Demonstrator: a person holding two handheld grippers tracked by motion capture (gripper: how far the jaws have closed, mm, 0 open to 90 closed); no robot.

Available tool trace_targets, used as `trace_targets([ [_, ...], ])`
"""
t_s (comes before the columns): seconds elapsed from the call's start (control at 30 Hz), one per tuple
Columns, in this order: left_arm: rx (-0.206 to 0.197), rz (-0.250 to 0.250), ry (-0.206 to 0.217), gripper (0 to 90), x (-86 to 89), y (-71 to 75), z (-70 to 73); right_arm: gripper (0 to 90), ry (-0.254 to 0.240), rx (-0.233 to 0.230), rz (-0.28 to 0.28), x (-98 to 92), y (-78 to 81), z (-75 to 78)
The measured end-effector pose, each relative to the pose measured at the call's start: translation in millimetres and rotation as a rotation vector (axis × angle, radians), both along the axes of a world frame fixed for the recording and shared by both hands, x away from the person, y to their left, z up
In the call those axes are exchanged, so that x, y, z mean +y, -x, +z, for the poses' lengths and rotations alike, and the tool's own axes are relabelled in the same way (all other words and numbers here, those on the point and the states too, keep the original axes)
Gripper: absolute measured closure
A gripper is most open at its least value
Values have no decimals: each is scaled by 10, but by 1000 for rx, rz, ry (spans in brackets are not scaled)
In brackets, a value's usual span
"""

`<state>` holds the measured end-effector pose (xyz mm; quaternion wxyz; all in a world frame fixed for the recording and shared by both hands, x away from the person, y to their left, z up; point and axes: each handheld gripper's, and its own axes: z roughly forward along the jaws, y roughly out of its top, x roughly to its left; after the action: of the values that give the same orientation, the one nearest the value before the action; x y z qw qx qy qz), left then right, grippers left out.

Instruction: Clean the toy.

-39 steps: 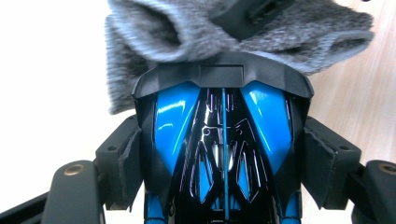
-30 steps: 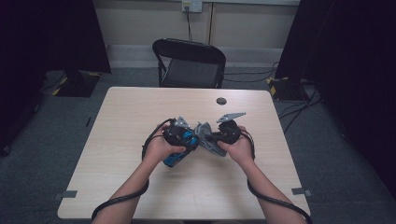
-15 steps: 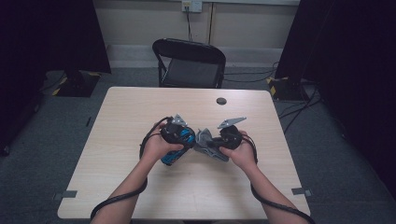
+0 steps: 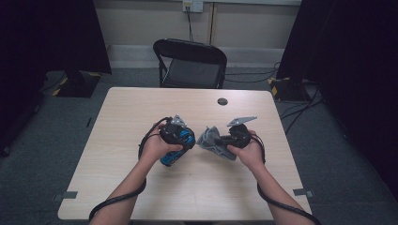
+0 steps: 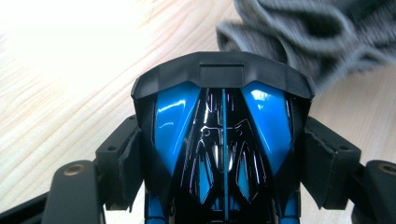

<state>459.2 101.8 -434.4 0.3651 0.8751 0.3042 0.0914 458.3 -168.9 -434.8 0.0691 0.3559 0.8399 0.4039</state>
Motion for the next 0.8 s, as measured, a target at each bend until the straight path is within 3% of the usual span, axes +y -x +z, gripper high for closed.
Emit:
trace_targets([
  [0.2, 2, -37, 14, 255, -103, 67, 13, 836, -19, -17, -78, -56, -152, 110],
  [0.3, 4, -64, 6, 255, -181, 100, 14, 836, -37, -21, -89, -10, -203, 159],
  [0.47, 6, -89, 10, 255, -274, 118, -1, 836, -37, -36, -84, 143, -245, 226],
  [0.8, 5, -66, 19, 255, -273, 82, -8, 836, -25, -22, -28, 375, -221, 176],
])
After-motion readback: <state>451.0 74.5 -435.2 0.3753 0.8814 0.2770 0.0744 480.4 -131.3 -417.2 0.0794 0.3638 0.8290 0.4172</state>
